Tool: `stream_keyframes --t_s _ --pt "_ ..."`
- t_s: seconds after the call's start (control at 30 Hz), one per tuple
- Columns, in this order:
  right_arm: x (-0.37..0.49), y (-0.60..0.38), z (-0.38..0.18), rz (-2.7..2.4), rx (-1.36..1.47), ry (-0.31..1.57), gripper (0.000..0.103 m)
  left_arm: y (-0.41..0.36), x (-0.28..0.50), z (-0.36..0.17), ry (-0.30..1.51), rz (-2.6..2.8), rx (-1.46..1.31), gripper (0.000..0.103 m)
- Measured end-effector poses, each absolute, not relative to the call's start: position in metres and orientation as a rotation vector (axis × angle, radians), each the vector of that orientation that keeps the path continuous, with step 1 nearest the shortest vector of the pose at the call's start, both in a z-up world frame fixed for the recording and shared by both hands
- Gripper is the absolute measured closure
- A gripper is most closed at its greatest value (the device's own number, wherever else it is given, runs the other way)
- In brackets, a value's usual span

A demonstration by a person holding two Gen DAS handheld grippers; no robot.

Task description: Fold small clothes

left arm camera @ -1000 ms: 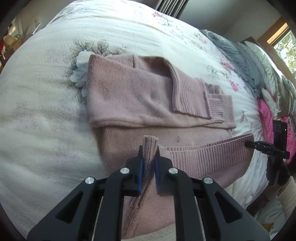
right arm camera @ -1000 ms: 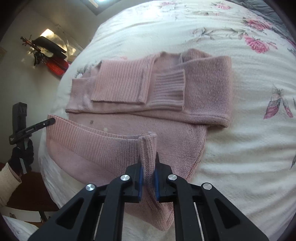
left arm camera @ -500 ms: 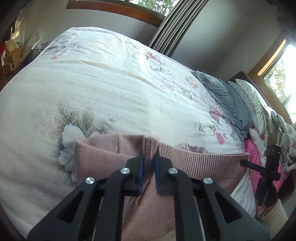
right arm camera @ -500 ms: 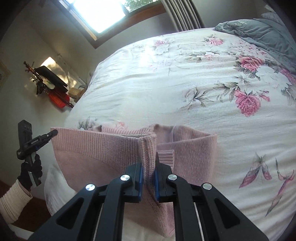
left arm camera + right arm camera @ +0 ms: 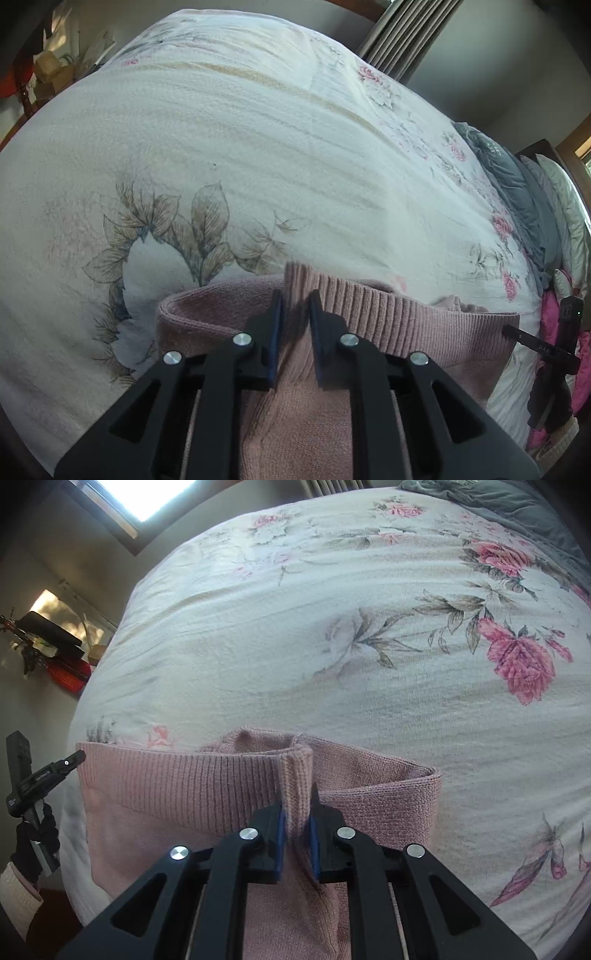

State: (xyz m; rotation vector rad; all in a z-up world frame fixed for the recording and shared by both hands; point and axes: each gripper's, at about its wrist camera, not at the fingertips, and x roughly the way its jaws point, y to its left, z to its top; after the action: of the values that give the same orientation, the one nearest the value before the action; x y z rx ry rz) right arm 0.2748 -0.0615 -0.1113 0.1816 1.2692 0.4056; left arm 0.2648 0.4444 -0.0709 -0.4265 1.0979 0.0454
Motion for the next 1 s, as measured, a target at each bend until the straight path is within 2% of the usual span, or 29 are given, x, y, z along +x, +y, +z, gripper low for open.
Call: stream_keyframes --t_s 0.13,0.27,0.33,0.43,0.6,0.67,0.7,0.77,0.83,0.9,1.0 --pt "0.268 -0.071 -0.112 0.365 0.184 1.263 0.069 0.457 0.254 -0.072 1.106 0.069 -0.458 0.074" --pt "0.243 -0.084 -0.102 0.382 0.201 1.253 0.068 0.456 0.223 -0.065 1.132 0.025 -0.468 0.070" --pt "0.221 -0.089 -0.100 0.409 0.198 1.264 0.065 0.446 0.202 -0.064 1.161 -0.012 -0.440 0.061" --pt "0.184 -0.094 -0.106 0.438 0.192 1.303 0.059 0.429 0.165 -0.071 1.227 -0.041 -0.389 0.061" --pt "0.126 -0.104 -0.137 0.436 0.219 1.414 0.057 0.416 0.118 -0.096 1.320 -0.012 -0.384 0.060" --pt "0.111 -0.108 -0.152 0.427 0.259 1.447 0.056 0.416 0.109 -0.107 1.345 0.003 -0.435 0.065" --pt "0.105 -0.109 -0.158 0.426 0.293 1.461 0.057 0.416 0.107 -0.111 1.348 0.001 -0.471 0.070" --pt "0.099 -0.109 -0.167 0.433 0.331 1.475 0.066 0.414 0.105 -0.114 1.345 0.006 -0.499 0.080" --pt "0.099 -0.107 -0.168 0.430 0.326 1.477 0.080 0.409 0.106 -0.114 1.347 0.009 -0.491 0.094" --pt "0.102 -0.107 -0.163 0.435 0.343 1.473 0.090 0.410 0.107 -0.112 1.347 0.012 -0.517 0.096" --pt "0.106 -0.110 -0.146 0.444 0.341 1.449 0.093 0.413 0.106 -0.099 1.326 0.022 -0.497 0.096"
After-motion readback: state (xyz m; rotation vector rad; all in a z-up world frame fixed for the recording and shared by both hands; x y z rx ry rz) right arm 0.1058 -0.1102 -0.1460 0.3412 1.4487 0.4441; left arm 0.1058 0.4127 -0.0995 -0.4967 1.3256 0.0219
